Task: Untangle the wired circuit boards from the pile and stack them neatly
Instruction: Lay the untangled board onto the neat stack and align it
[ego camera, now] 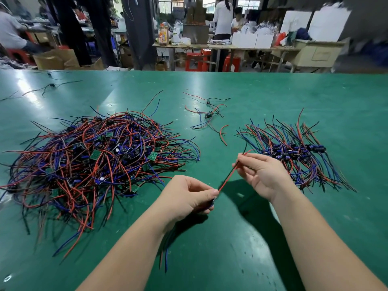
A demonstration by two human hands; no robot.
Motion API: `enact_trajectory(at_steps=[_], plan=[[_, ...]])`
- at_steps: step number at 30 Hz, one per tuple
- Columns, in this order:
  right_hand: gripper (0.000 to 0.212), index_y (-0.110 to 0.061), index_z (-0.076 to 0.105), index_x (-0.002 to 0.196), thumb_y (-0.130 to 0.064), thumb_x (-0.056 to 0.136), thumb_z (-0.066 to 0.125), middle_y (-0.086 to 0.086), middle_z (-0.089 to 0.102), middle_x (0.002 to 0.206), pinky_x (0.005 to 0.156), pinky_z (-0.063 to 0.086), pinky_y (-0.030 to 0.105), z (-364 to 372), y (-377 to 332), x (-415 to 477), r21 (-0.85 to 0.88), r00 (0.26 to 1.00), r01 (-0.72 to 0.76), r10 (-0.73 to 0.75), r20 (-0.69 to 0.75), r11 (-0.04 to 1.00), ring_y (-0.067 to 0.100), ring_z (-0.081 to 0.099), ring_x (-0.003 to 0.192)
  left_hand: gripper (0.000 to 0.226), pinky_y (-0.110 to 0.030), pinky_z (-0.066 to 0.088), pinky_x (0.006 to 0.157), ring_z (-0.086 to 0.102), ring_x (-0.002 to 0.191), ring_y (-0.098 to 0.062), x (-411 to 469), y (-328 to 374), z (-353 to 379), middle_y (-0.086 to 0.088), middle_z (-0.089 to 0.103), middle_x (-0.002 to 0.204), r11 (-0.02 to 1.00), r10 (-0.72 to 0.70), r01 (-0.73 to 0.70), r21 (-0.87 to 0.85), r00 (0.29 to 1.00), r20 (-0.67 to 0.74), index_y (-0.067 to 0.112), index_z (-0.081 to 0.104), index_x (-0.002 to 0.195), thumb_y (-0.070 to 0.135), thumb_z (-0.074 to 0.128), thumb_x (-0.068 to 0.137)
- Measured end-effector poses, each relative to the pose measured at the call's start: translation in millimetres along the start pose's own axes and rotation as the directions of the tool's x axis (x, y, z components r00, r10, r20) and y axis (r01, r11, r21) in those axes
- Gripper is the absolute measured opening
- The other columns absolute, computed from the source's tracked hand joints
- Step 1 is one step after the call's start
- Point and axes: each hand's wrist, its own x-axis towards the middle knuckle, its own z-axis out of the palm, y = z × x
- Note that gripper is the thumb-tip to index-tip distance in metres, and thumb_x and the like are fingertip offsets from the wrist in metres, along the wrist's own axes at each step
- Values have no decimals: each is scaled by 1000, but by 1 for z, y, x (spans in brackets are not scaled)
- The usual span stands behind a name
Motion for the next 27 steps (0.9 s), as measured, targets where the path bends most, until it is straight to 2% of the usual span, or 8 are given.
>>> enact_trajectory(at_steps=[4, 8, 12, 15, 18, 21, 25, 27], plan=[[9, 2, 61, 79, 11, 80, 62, 10, 67, 59, 52, 54, 18, -11, -3, 6, 6, 999, 14, -13, -30, 1000, 18, 69, 55, 11, -26, 55, 53, 57, 54, -22, -1, -1, 4, -17, 63, 61, 999, -7, 8, 34, 1000, -8, 1, 70, 75, 10, 74, 80], [7, -1, 61, 85, 1, 81, 67, 8, 67, 59, 45, 50, 16, -12, -4, 8, 25, 997, 53, -51, -64, 998, 19, 69, 55, 10, -26, 53, 52, 57, 53, -22, -2, 0, 2, -15, 63, 60, 998, -9, 9, 56, 1000, 17, 2, 70, 73, 8, 74, 80], [4, -7, 61, 83, -6, 86, 62, 4, 67, 60, 45, 49, 17, -17, -8, 8, 3, 1000, 17, -17, 24, 1000, 11, 64, 51, 10, -23, 50, 48, 56, 47, -20, -4, 0, 0, -15, 63, 59, 996, -6, 4, 89, 1000, 28, 0, 71, 73, 6, 75, 79], [7, -4, 59, 83, -1, 89, 57, 6, 67, 64, 48, 50, 16, -22, -11, 9, 4, 998, 2, -3, 64, 1000, 8, 61, 51, 13, -23, 49, 49, 55, 48, -20, -3, 0, -1, -17, 63, 60, 994, 4, -5, 113, 1000, 11, -4, 71, 77, 8, 76, 78], [5, 2, 58, 83, 5, 87, 58, 12, 63, 66, 48, 51, 15, -24, -12, 10, -11, 1000, 22, -22, 0, 1000, 10, 63, 50, 13, -25, 53, 52, 58, 53, -23, -2, 0, -3, -19, 65, 63, 996, -9, 9, 92, 1000, -7, -4, 71, 78, 9, 76, 78], [9, 1, 58, 80, 9, 85, 59, 13, 61, 66, 47, 51, 16, -22, -10, 9, -3, 997, 64, -64, -47, 998, 12, 64, 49, 10, -27, 53, 54, 58, 57, -26, -2, 0, -2, -19, 65, 64, 995, -15, 15, 94, 1000, -4, 0, 71, 77, 8, 76, 79], [16, -4, 59, 89, 11, 88, 53, 15, 60, 82, 56, 55, 19, -16, -9, 9, 144, 988, 147, -138, -72, 979, 17, 66, 62, 13, -26, 54, 53, 64, 57, -20, -4, 4, -2, -9, 67, 65, 1000, -4, 5, -21, 1000, 30, 3, 67, 95, 7, 68, 83], [20, -9, 57, 97, 9, 89, 53, 15, 60, 88, 57, 55, 22, -12, -6, 8, 160, 993, 116, -111, -36, 980, 22, 65, 69, 16, -22, 54, 59, 62, 59, -12, -5, 9, -2, -3, 65, 66, 987, 66, -52, -153, 994, 86, 7, 69, 97, 13, 61, 85]])
